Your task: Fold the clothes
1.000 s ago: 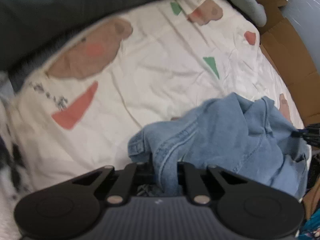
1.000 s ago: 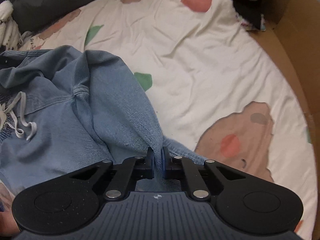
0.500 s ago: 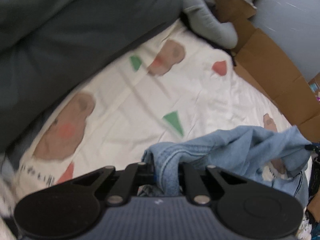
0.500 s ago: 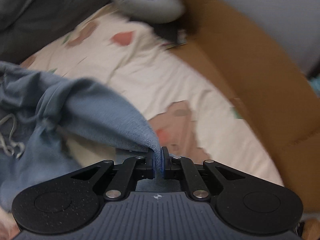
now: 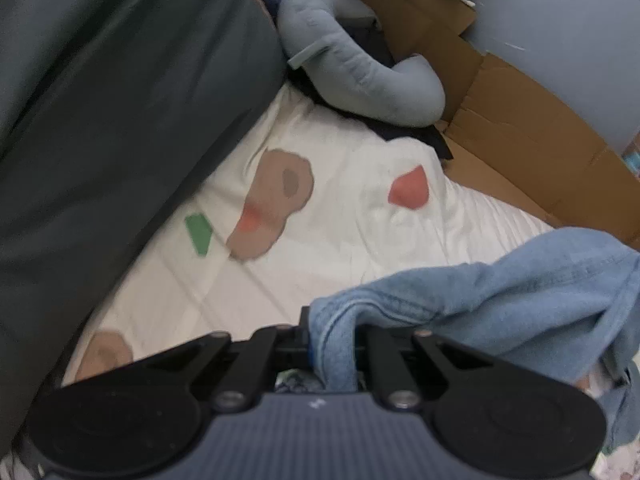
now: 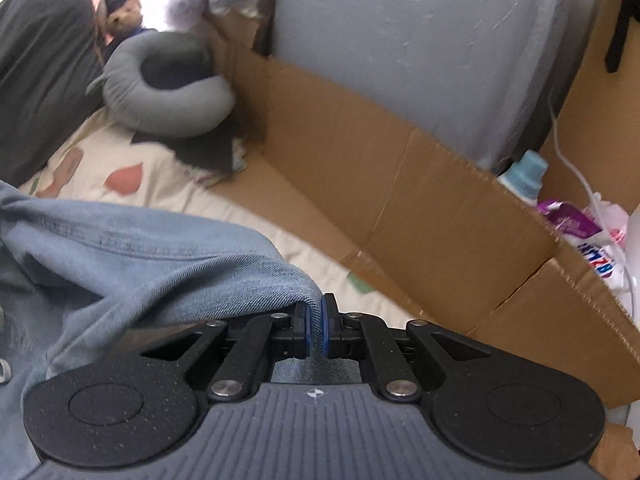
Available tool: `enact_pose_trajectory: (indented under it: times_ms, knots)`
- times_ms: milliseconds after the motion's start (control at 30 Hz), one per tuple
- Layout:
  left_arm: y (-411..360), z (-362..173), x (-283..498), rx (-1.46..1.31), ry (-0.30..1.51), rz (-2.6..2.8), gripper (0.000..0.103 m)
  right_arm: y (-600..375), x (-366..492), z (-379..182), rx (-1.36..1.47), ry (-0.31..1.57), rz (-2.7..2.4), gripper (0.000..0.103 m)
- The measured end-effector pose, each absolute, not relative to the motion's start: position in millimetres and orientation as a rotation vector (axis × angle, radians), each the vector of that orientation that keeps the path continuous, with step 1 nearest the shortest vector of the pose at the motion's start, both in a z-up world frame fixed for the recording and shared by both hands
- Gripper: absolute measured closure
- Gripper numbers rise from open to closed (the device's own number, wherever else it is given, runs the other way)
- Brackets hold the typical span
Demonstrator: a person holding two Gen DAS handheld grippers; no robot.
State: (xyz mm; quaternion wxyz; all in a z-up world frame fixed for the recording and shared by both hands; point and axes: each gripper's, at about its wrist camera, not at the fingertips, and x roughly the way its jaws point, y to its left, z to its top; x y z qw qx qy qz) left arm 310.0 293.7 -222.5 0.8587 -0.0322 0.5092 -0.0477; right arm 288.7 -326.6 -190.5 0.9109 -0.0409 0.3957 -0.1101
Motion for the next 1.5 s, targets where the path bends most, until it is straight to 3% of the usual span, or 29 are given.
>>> enact_pose_trajectory:
  times_ms: [300,633,767,867,967,1500]
  knots:
    - [261,-265,361,-0.047,1.116,-0.088,0.095,-339,284,-234,-0.122,0.853,-0.243,0.100]
    - [259,-268,357,-0.069,1.113,-0.040,0.060,-342,254,-284,-0.117,0.982,-0.224,0.099]
    - [270,-254,339,-0.091,1.091,-0.025,0.050,-342,240,-293,-0.090,1.027,-0.203,0.092]
    - [279,-243,320,-0.115,1.086,-0.021,0.049,-340,227,-288,-0.054,1.039,-0.182,0.080]
    - [286,-235,295,-0.139,1.092,-0.018,0.049,-335,211,-279,-0.016,1.038,-0.159,0.077]
    - [334,-214,108,-0.358,1.139,0.054,0.046,-315,136,-204,0.134,0.909,-0.150,0.076]
